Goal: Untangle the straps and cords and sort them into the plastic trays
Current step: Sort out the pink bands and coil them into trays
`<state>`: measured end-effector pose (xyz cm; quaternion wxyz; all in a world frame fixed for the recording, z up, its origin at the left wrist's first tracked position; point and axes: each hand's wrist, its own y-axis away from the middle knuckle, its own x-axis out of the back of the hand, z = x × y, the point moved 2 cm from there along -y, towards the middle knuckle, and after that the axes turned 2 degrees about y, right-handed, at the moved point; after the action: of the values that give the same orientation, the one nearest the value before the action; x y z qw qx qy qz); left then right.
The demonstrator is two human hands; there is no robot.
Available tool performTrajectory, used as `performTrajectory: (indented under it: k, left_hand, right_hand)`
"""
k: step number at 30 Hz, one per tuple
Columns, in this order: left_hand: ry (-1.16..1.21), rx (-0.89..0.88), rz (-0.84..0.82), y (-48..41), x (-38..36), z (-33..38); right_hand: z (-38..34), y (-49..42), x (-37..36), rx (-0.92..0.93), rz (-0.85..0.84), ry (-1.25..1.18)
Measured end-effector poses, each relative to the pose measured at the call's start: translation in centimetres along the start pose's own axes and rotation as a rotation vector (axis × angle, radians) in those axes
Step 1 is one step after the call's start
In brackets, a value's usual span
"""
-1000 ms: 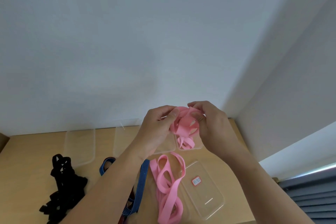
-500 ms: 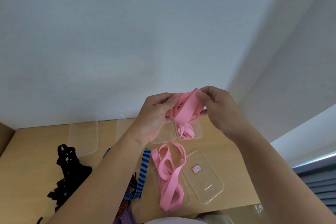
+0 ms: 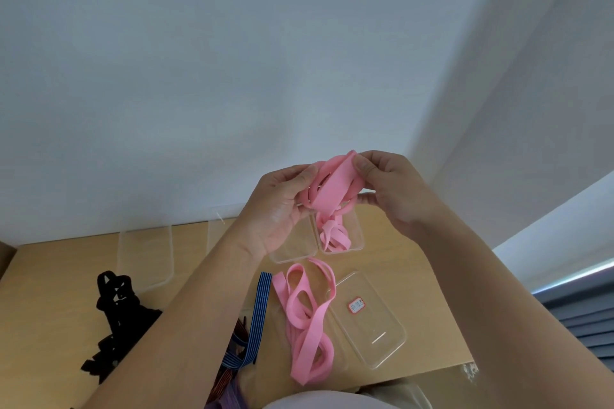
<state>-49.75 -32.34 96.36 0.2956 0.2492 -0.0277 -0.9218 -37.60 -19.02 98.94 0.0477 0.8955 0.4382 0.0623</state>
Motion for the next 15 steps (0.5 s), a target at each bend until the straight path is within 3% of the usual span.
performTrajectory:
  k: [5, 10, 15]
  left_hand:
    - [-0.001, 0.019, -0.113, 0.0, 0.6, -0.5]
    - [0.043, 0.032, 0.044, -2.1, 1.7, -2.1]
    - [-0.314, 0.014, 0.217, -5.6, 2.6, -4.5]
  right_hand:
    - [1.0, -1.4, -0.2, -0.069, 0.116, -0.095]
    - [3.5, -2.5, -0.2, -0.19, 0.125, -0.202]
    - [7.5, -3.1, 0.7, -0.317, 0.054, -0.292]
